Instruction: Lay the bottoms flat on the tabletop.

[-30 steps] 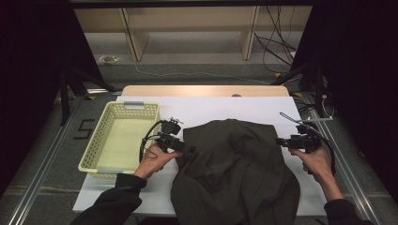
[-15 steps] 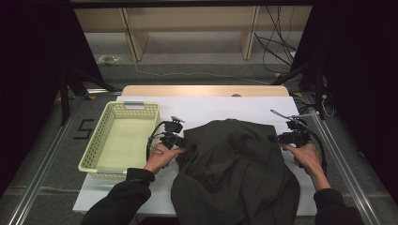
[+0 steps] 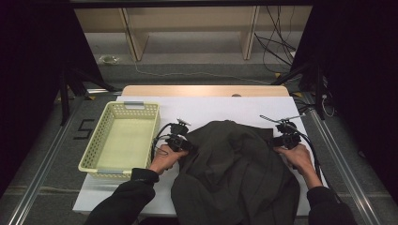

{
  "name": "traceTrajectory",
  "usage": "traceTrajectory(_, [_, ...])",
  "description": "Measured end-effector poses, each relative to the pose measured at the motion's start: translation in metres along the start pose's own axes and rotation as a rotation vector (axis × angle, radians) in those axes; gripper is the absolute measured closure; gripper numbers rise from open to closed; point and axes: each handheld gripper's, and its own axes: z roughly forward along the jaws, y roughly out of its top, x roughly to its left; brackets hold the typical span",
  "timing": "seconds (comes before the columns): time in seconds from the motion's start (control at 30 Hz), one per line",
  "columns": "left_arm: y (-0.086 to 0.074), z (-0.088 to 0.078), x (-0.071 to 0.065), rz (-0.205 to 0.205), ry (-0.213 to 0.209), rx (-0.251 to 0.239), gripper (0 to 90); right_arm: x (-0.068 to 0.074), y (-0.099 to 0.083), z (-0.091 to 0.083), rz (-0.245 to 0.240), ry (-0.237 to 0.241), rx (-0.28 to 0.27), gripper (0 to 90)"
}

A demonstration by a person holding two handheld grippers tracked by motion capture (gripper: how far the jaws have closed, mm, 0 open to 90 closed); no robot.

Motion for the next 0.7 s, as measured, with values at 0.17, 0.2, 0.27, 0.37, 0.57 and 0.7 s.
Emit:
traceTrajectory(0.17, [0.001, -0.003, 0.001, 0.0, -0.01, -0.004, 82.4, 0.001, 0.001, 0.001, -0.009, -0.039, -0.01, 65.4])
traceTrajectory(0.2, [0.001, -0.004, 0.002, -0.002, -0.01, -0.008, 82.6, 0.0, 0.001, 0.001, -0.011, -0.043, -0.012, 68.1])
traceTrajectory(0.27, [0.002, -0.005, 0.003, -0.01, -0.014, -0.013, 82.7, -0.002, 0.001, 0.001, -0.002, -0.033, -0.013, 73.2])
traceTrajectory(0.37, [0.002, -0.006, 0.003, -0.008, -0.01, -0.016, 82.4, -0.005, 0.001, 0.0, 0.021, 0.01, -0.019, 82.8])
traceTrajectory(0.57, [0.003, -0.011, 0.004, -0.022, -0.011, -0.036, 77.7, -0.005, 0.003, -0.004, 0.002, 0.013, -0.043, 87.9])
traceTrajectory(0.7, [0.003, -0.014, 0.006, -0.027, -0.011, -0.048, 73.2, -0.008, 0.007, -0.015, 0.012, 0.008, -0.094, 88.1])
